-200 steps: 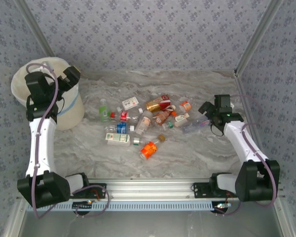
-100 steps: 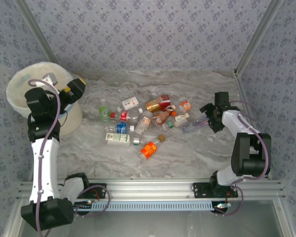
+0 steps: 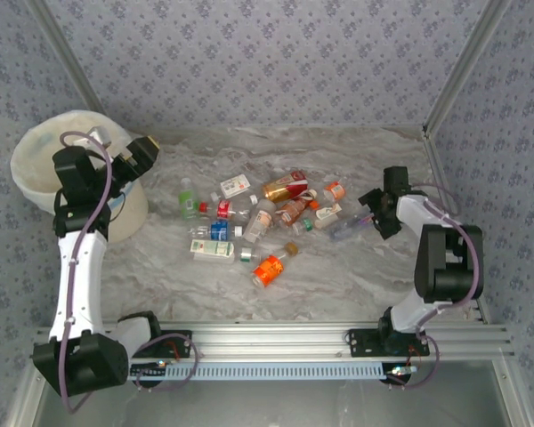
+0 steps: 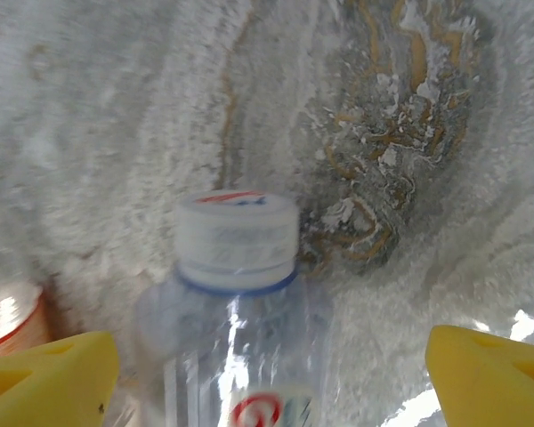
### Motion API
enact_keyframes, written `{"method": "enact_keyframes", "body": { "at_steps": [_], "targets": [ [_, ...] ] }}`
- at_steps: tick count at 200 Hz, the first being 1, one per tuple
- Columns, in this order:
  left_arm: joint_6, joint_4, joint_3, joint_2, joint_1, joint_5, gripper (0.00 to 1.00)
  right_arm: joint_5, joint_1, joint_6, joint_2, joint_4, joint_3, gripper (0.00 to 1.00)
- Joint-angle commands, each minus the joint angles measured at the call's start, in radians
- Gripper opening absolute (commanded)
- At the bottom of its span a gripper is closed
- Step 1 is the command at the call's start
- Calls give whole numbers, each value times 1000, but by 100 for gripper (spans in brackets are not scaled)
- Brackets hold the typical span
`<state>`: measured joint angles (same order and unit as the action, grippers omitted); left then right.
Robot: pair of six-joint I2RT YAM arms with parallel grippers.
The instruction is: Put the plastic bottles in the bin
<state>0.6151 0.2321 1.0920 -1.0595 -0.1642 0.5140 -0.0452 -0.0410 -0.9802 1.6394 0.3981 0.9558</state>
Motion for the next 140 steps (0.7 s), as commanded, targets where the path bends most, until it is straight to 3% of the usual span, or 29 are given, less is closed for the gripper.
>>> {"method": "enact_keyframes", "body": {
  "at_steps": [1,41,93,140],
  "targets": [
    [-6,-54,6,36,40,65,99,7,12,-18,63,-13,49,91],
    [-41,-38,11,33,157,72,99,23,20,-12,91,-56,36,74],
    [-107,-14,19,-14,309,9,99,39,23,46,-47,-187,-80,44],
    [-160,-76,-5,-105,432,-6,100,26,78,187,-210,-211,-114,36]
  ]
}}
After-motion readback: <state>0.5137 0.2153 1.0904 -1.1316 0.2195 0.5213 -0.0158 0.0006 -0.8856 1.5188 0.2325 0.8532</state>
